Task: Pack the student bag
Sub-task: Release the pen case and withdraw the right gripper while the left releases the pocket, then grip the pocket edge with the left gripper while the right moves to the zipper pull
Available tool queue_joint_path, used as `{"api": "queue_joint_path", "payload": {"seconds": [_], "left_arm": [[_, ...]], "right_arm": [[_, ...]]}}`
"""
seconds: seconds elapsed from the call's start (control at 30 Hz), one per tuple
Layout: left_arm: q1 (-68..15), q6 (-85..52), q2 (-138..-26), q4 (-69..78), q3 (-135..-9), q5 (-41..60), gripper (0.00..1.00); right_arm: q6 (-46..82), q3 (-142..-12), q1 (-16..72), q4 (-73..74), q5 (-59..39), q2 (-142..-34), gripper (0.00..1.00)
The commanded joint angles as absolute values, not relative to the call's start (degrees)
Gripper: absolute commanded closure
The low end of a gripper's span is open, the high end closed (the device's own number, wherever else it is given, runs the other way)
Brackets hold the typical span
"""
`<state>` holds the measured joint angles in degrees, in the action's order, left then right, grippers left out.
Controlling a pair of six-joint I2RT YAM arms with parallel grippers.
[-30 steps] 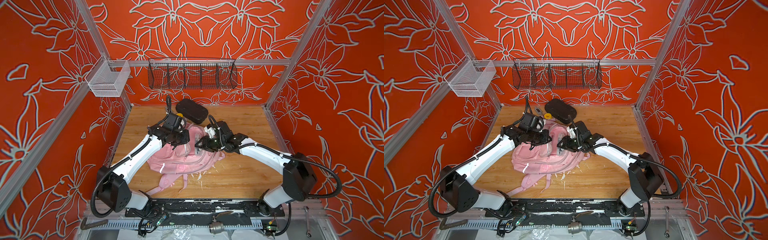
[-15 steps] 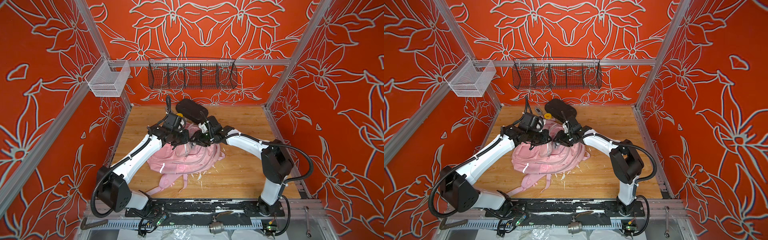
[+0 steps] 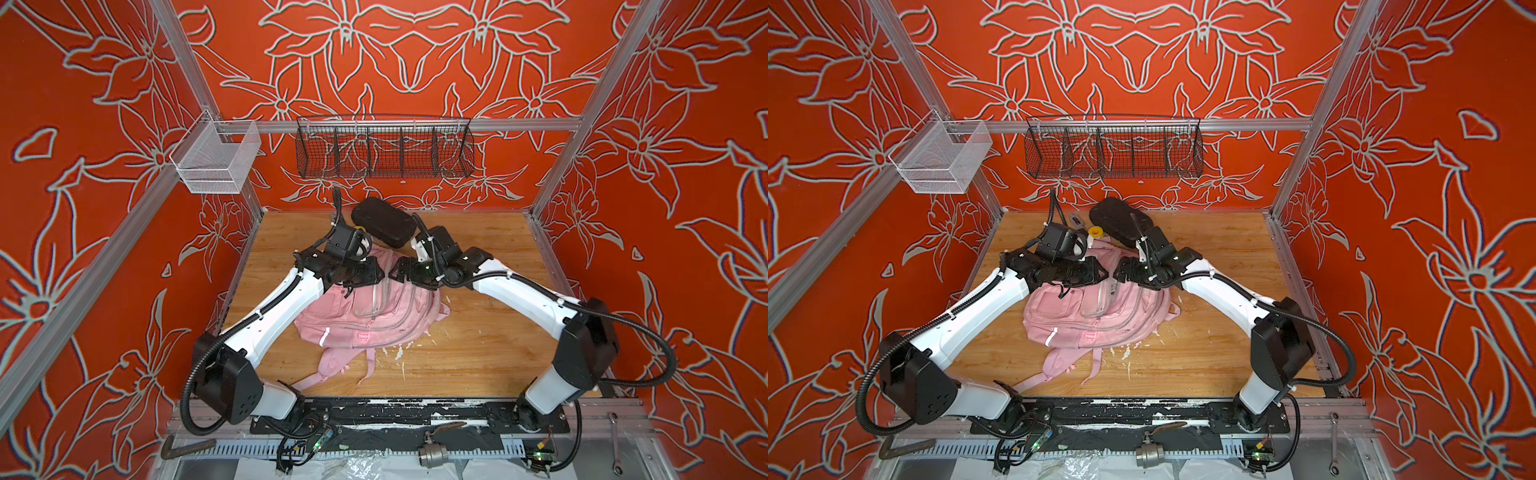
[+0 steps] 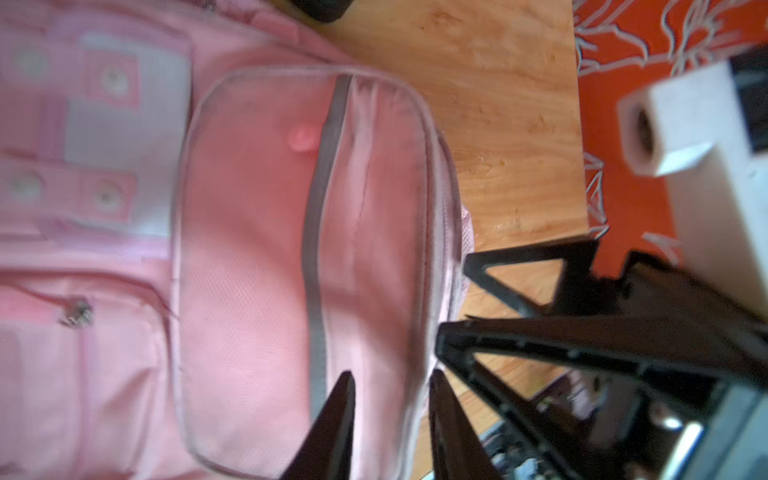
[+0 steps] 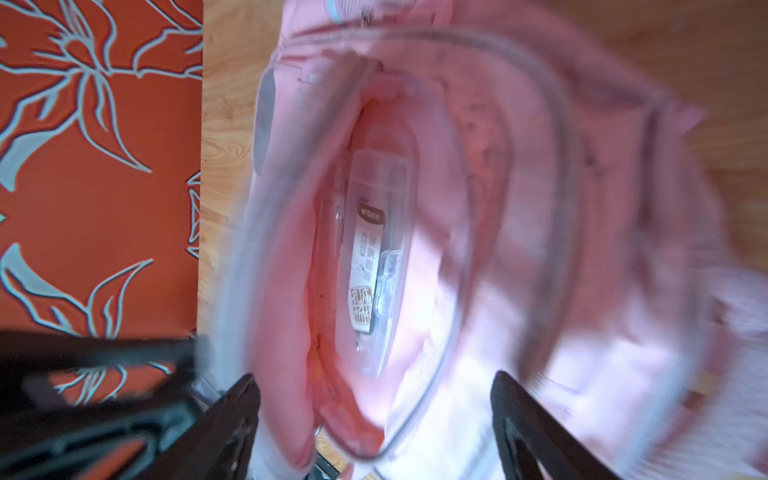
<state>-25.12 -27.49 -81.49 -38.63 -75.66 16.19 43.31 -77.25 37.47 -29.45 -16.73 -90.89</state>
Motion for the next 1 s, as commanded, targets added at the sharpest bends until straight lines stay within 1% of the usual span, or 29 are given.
{"api": "queue_joint_path", "payload": {"seconds": [0.0, 0.03, 0.13, 0.27, 0.4, 0.5, 0.6, 0.73, 0.83, 0.97], "left_arm": [[-24.87, -15.94, -82.11, -41.19, -79.69, 16.26, 0.54], [-24.87, -11.92, -82.39, -42.34, -80.17, 16.56, 0.49], [-24.88, -0.34, -82.45, -45.11, -80.71, 15.64, 0.44], [-24.90, 14.63, -80.56, -45.52, -77.22, 12.77, 0.43], [-25.05, 30.19, -76.11, -40.99, -67.79, 14.84, 0.44], [-25.96, 39.70, -72.89, -37.09, -61.37, 14.57, 0.43], [-26.21, 46.84, -70.86, -35.68, -57.23, 13.82, 0.43], [-26.53, 54.41, -69.19, -34.50, -52.72, 10.92, 0.43], [-28.96, 58.00, -67.74, -29.98, -48.02, 7.97, 0.44], [-31.91, 58.66, -66.78, -21.34, -42.02, 2.82, 0.44]], "right_arm": [[38.49, -73.11, 36.56, -33.47, -8.97, -83.94, 0.03], [37.55, -71.36, 36.43, -33.37, -6.38, -81.80, 0.03], [34.30, -67.04, 36.04, -32.12, -2.25, -76.44, 0.03], [32.21, -63.45, 34.64, -31.09, -0.36, -72.65, 0.03], [34.19, -56.15, 31.42, -21.79, -6.05, -67.56, 0.03], [33.24, -51.57, 31.19, -15.47, -6.20, -63.49, 0.06], [30.10, -51.48, 31.17, -17.03, -5.61, -62.26, 0.09], [25.03, -52.21, 31.15, -18.22, -8.22, -62.98, 0.11], [24.22, -52.03, 31.18, -17.42, -9.20, -64.19, 0.14], [24.02, -51.69, 31.14, -15.13, -10.22, -65.06, 0.15]]}}
